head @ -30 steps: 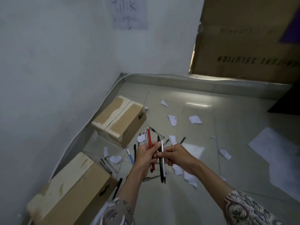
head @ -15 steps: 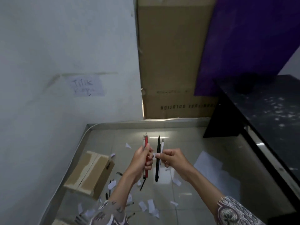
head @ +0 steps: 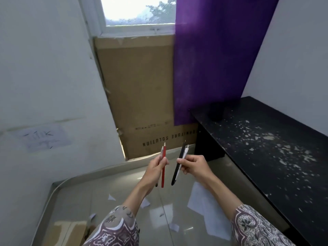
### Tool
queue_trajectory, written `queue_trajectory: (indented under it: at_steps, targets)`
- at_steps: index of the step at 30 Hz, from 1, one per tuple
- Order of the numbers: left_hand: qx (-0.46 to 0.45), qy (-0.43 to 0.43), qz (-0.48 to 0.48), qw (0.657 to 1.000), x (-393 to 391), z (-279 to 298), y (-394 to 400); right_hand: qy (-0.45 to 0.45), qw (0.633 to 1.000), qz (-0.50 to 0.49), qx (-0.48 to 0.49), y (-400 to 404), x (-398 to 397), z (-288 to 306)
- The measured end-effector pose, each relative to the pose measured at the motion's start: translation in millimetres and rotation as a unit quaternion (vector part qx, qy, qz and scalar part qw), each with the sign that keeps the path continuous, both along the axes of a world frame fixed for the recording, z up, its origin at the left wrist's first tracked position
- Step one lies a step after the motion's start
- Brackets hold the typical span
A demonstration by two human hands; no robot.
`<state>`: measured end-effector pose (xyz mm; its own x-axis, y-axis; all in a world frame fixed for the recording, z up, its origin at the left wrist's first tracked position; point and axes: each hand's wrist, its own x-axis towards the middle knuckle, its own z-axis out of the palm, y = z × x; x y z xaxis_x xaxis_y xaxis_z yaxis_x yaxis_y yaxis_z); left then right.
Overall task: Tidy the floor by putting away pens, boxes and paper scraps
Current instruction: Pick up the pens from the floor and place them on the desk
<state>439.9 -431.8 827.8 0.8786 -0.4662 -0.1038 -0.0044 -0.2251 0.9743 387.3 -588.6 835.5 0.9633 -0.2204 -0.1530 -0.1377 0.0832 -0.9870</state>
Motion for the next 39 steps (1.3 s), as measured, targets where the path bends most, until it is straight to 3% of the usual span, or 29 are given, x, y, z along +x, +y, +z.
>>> queue_trajectory:
  at_steps: [5,20,29,39]
  targets:
    - [0.026,-0.069,-0.037,0.997,53,18,-46,-0.015,0.996,-0.084,-0.006,-44,33,9]
    - [-0.049,-0.079,-0.044,0.995,198,37,-266,-0.042,0.981,-0.191,-0.004,-260,157,35]
    - [0.005,-0.157,0.016,0.987,297,32,-403,-0.033,0.951,-0.292,-0.097,-387,256,18]
    - [-0.003,-0.143,0.076,0.987,339,5,-451,-0.016,0.929,-0.299,-0.219,-409,297,-21]
